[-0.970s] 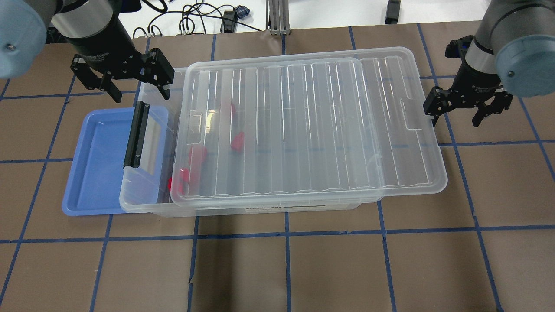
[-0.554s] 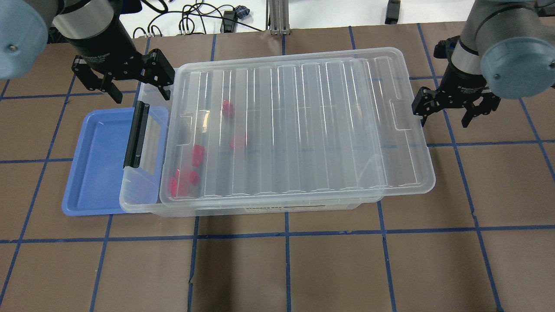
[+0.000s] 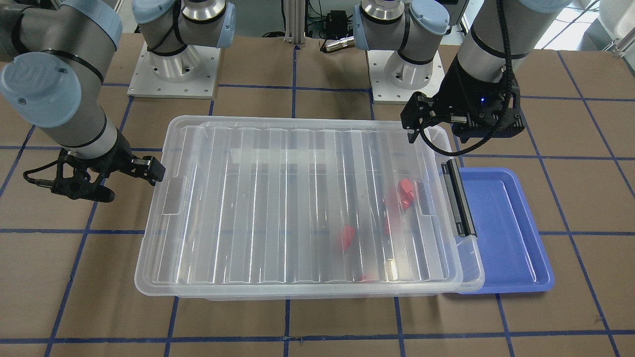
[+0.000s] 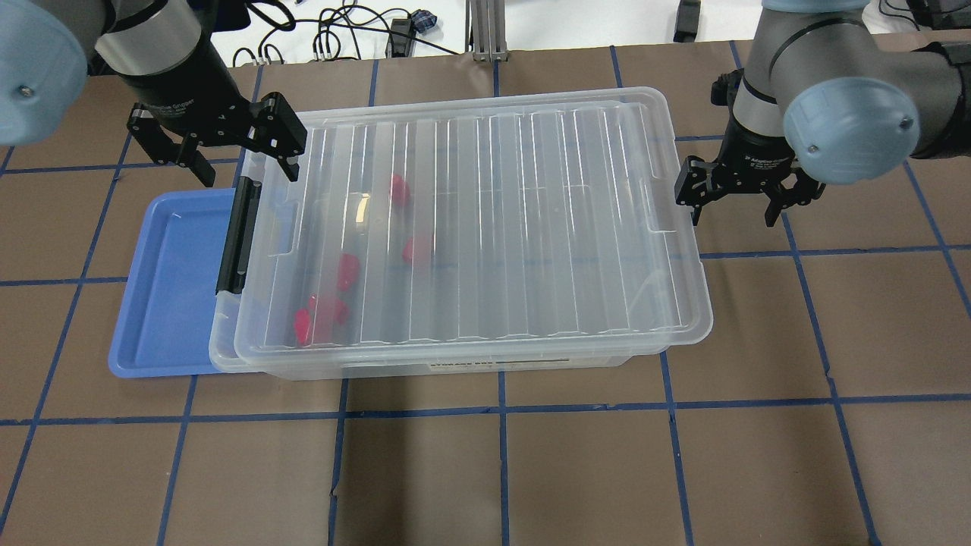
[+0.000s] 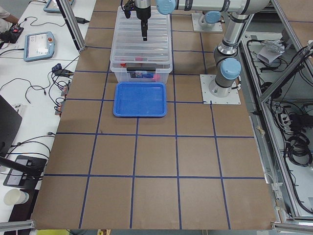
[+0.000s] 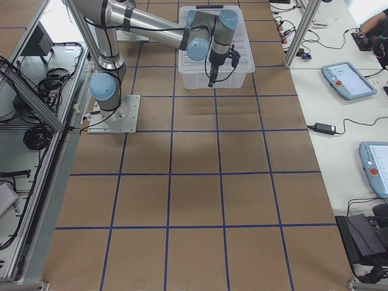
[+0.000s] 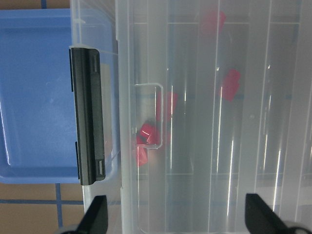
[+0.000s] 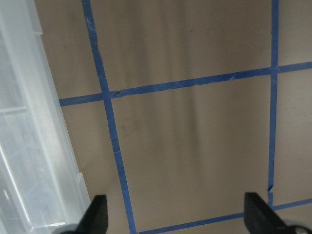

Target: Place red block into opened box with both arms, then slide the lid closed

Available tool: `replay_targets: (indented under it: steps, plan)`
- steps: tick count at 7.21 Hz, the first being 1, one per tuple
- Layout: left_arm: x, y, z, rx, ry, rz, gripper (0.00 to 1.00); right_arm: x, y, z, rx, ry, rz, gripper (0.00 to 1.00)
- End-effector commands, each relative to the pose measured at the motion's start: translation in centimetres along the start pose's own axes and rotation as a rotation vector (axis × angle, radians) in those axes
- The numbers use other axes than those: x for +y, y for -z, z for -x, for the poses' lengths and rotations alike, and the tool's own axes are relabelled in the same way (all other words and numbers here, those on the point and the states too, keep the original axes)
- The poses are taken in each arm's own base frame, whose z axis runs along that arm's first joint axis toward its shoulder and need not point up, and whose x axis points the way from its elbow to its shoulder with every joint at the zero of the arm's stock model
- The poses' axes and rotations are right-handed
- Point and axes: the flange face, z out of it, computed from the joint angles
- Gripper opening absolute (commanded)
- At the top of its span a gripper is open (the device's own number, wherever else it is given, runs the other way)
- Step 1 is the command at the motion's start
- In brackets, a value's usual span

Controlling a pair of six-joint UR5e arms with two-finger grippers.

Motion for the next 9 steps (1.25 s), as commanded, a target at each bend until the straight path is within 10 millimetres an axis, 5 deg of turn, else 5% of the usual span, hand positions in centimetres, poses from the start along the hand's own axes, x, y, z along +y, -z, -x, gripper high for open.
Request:
replay_targets:
  steps: [1, 3, 5, 8, 9]
  plan:
    - [0.1, 0.2, -0.1, 0.001, -0.003, -0.005, 1.0, 0.1, 0.1, 0.2, 0.0, 0.003, -0.002, 1.0]
    - [0.2, 0.2, -0.1, -0.002, -0.003, -0.005, 1.0, 0.3, 1.5, -0.1, -0.011, 0.0, -0.019, 1.0]
    - [0.2, 0.2, -0.1, -0.002, -0.003, -0.005, 1.0, 1.4, 8.1, -1.1, -0.018, -0.008, -0.09, 1.0]
    - [0.4, 0.5, -0.1, -0.002, -0.003, -0.011, 1.0, 8.5, 12.6, -0.7, -0.074, -0.117, -0.018, 1.0]
    - [0.5, 0.7, -0.1, -0.002, -0.001, -0.015, 1.0, 8.7, 12.2, 0.1, -0.076, -0.104, -0.008, 1.0]
